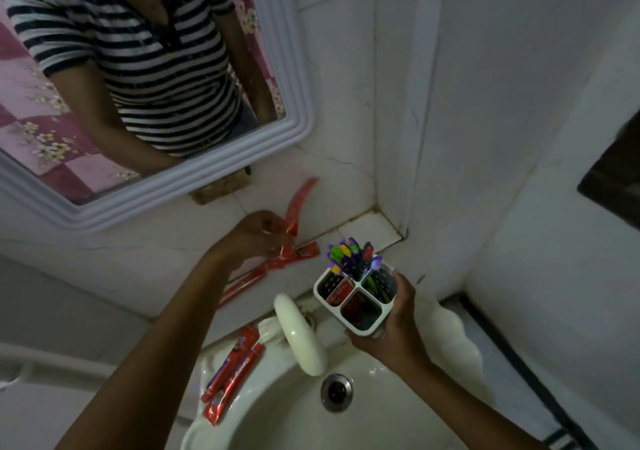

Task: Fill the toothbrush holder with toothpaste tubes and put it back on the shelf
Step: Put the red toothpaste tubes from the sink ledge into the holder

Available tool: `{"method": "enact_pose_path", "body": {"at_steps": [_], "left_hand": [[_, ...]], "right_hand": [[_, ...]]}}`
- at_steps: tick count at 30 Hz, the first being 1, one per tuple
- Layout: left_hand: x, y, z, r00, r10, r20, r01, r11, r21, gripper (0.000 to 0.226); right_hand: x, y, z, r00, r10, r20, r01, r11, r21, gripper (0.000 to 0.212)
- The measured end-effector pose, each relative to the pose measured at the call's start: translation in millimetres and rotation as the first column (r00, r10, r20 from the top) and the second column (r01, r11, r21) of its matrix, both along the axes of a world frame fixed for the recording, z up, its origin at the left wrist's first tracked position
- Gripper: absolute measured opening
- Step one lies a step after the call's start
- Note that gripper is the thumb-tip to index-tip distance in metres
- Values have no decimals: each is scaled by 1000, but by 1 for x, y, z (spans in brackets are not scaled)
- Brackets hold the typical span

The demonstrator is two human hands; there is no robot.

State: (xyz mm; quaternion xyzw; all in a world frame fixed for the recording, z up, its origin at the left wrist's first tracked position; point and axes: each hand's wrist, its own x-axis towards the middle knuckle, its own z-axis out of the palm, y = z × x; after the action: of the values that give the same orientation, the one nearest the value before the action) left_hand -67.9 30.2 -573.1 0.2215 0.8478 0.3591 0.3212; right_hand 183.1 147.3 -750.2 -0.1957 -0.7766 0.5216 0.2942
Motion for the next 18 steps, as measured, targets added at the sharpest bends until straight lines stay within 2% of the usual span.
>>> {"method": "enact_pose_path", "body": {"at_steps": [2, 5, 8, 11, 15, 18], "left_hand": [[14, -2, 25, 1000, -10, 9, 9, 989, 150, 57], [52, 11, 44, 983, -185, -2, 180, 953, 243, 56], [91, 38, 40, 946, -324, -24, 322, 924, 205, 56], [110, 58, 18, 893, -440, -97, 447, 892, 66, 62], [115, 63, 6, 881, -446, -159, 454, 891, 19, 66], [110, 54, 12, 908, -406, -104, 413, 909, 55, 58]], "right_hand": [[0, -1, 2, 1000, -5, -8, 5, 1000, -1, 133], [-1, 0, 1, 1000, -20, 1, 20, 1000, -7, 132], [-1, 3, 0, 1000, -6, 18, 6, 1000, -3, 133], [1, 2, 5, 999, 10, 44, -9, 1000, -18, 135], [2, 5, 7, 996, 27, 81, -27, 1000, -8, 130], [3, 6, 6, 995, 24, 97, -23, 1000, -15, 131]]}}
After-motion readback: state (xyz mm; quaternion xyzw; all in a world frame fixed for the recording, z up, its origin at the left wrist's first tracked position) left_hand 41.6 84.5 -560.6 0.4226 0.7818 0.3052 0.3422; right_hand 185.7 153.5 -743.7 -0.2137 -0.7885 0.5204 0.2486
